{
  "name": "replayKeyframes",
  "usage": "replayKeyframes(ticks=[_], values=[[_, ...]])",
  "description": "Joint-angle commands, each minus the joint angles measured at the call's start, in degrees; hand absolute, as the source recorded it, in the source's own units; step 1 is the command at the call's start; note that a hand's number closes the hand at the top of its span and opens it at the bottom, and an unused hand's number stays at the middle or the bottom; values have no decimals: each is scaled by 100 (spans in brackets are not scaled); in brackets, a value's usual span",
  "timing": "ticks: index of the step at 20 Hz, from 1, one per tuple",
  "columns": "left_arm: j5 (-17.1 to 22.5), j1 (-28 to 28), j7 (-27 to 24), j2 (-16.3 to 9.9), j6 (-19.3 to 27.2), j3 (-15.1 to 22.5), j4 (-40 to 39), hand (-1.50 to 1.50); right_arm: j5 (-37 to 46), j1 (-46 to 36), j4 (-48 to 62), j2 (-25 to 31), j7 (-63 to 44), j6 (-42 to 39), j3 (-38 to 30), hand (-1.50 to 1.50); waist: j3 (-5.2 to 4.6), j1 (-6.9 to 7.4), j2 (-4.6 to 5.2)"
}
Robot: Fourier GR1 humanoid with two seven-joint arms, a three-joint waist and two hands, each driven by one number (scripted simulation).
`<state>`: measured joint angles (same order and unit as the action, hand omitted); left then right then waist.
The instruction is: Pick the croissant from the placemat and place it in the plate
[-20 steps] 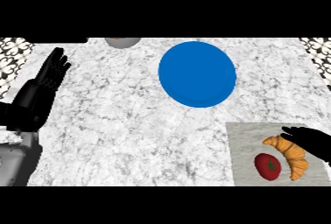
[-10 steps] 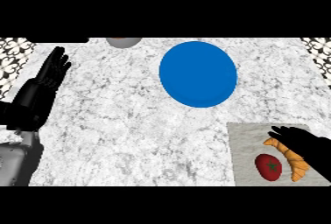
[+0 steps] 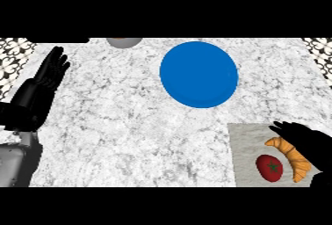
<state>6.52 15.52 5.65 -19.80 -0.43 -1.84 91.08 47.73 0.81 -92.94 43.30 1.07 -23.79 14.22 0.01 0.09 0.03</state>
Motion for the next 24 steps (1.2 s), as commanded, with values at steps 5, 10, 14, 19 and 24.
replayKeyframes(ticks=[5,10,14,19,24], values=[[-181,-110,-37,147,-95,-144,122,0,825,-327,1257,-596,489,305,129,-150,0,15,0],[-256,-54,122,295,-139,-160,186,0,992,-336,1743,-634,839,308,-165,-150,0,-1,-2],[-221,-150,57,262,-330,-227,218,0,1397,-281,2434,-692,1044,943,-216,-150,1,6,0],[-294,179,265,292,-283,-257,81,0,1190,-680,2281,-1083,1452,1192,-361,150,3,-11,0],[-287,218,113,278,-323,-341,-90,0,1116,-936,2815,-1346,646,1856,-1184,150,5,-34,15]])
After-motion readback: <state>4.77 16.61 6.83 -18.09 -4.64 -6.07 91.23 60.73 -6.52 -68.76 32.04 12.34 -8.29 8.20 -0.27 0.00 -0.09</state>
